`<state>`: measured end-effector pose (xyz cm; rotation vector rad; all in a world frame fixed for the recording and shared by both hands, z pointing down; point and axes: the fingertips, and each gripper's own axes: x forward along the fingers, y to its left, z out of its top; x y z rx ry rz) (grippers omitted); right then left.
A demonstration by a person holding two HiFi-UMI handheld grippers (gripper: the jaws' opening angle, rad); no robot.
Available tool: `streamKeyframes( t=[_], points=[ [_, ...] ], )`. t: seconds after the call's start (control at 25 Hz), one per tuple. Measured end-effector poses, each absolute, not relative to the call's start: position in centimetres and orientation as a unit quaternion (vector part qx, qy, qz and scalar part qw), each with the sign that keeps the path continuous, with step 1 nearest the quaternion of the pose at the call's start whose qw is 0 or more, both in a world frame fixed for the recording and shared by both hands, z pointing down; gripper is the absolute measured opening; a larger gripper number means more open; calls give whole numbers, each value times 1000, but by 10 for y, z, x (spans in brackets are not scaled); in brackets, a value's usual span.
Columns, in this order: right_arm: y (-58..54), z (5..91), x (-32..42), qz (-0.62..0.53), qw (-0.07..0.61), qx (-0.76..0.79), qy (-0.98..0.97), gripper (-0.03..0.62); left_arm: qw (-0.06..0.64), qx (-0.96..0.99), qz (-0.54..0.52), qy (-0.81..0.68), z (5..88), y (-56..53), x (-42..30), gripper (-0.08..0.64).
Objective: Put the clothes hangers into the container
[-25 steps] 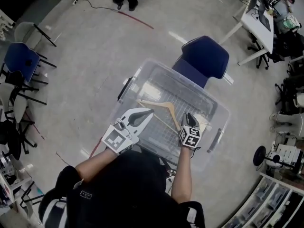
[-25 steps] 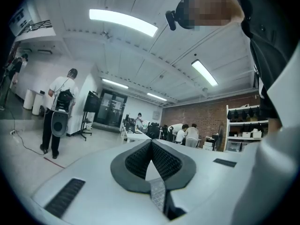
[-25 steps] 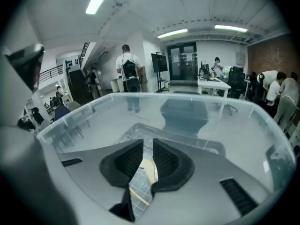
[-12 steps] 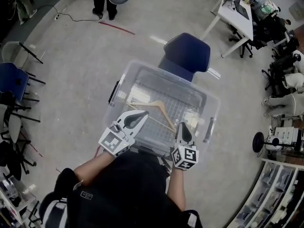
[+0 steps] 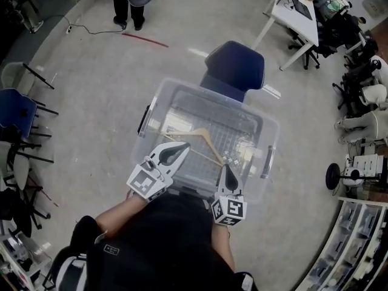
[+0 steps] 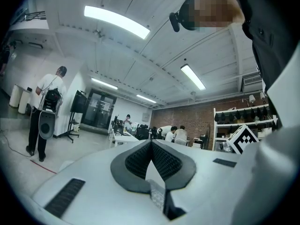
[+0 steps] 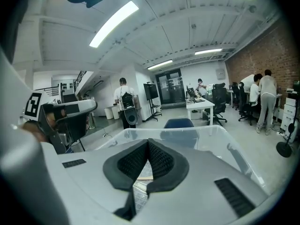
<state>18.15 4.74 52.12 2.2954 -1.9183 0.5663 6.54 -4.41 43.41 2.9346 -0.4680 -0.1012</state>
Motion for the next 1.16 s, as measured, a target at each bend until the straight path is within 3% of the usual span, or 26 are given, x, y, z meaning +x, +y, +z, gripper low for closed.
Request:
streamKeyframes(
  t=[1.16],
  points=[
    [47, 507, 184, 159, 44, 757, -633, 14, 93, 982, -28, -165, 442, -36, 60, 25]
  ],
)
